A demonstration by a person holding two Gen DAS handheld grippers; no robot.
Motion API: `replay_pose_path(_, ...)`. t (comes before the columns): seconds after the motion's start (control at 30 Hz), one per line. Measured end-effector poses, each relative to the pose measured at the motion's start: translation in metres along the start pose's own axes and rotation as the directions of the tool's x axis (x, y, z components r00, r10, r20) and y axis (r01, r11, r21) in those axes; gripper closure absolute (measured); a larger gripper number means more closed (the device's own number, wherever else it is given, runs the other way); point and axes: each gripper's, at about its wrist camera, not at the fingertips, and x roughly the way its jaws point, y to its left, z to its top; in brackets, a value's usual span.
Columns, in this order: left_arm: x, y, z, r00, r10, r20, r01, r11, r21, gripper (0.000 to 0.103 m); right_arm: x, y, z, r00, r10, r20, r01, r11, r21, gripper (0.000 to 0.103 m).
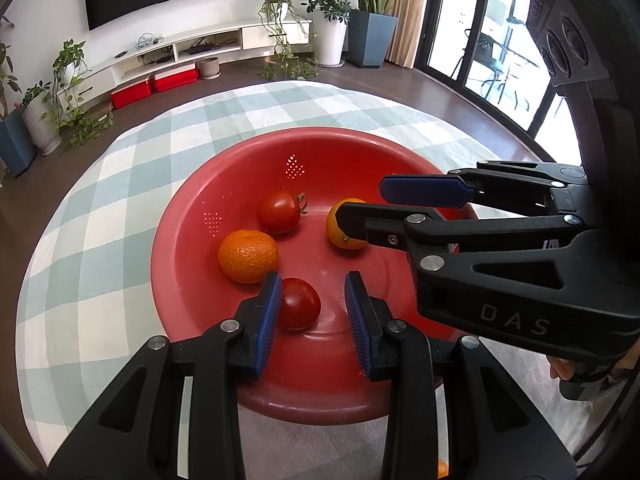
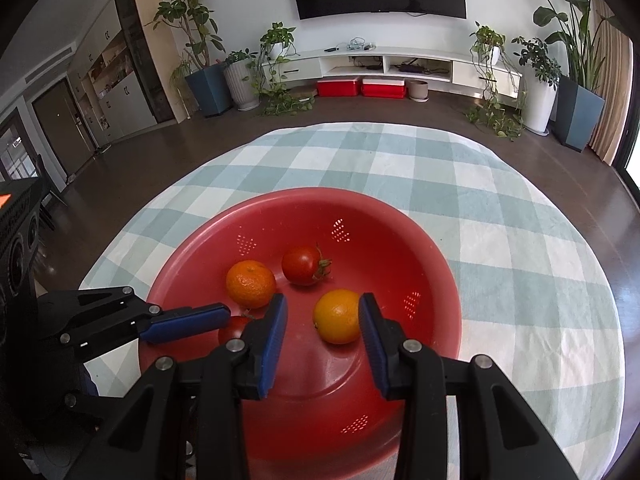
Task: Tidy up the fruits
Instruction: 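Open left tool to drop the tomato while right tool drops the orange into bowl, then withdraw both open tools from the bowl toward the remaining fruit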
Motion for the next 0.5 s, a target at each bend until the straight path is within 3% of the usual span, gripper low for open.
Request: replay_pose_path(0.5, -0.033, -0.001, -0.009, 0.998, 0.001, 0.064, 0.000, 1.000, -0.023, 0.072, -0.049, 0.005, -0.022, 0.994, 0.034, 0.100, -0.040, 0.998, 0.053, 0.062)
